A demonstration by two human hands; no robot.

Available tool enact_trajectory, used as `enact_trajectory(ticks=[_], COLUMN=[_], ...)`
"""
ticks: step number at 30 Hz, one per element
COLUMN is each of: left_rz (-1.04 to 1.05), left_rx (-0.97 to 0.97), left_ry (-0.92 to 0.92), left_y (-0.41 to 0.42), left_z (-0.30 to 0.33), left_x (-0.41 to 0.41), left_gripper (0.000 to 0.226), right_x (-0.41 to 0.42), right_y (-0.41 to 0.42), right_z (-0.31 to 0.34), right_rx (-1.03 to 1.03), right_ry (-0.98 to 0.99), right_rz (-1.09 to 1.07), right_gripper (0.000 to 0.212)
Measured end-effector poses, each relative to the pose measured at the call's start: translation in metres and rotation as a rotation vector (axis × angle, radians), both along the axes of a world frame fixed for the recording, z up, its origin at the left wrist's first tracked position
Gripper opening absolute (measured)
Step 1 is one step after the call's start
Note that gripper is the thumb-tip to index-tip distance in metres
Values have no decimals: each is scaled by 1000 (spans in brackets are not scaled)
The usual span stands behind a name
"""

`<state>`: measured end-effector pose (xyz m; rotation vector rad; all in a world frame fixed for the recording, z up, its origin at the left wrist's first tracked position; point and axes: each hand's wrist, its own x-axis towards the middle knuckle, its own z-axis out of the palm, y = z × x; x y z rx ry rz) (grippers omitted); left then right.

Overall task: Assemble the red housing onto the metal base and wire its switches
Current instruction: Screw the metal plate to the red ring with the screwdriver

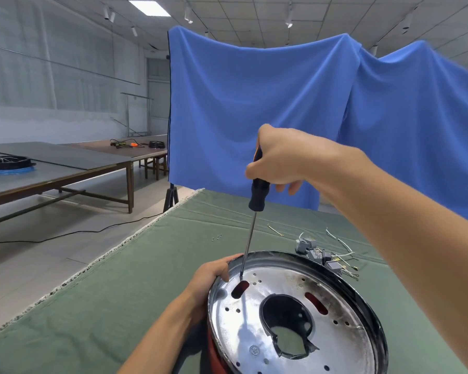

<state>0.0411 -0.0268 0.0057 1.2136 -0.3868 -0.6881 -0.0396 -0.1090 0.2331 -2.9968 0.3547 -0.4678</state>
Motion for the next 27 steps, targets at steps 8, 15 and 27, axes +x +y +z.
enact_trajectory(ticks=[8, 15, 27], left_rz=[-35, -6, 50], left_rx=[18, 2, 52], left_ry=[-81, -65, -53], left_y=[2, 0, -3], left_z=[-7, -7, 1], left_x=[8, 10, 5], left_gripper=[53, 59, 53], right_x=[-2, -11, -4], right_y=[0, -3, 2], right_z=[-8, -5, -12], right_rx=[-250, 3, -168], right_ry=[-272, -91, -296], right_rz=[-135, -15, -169], right_gripper=[35, 17, 24])
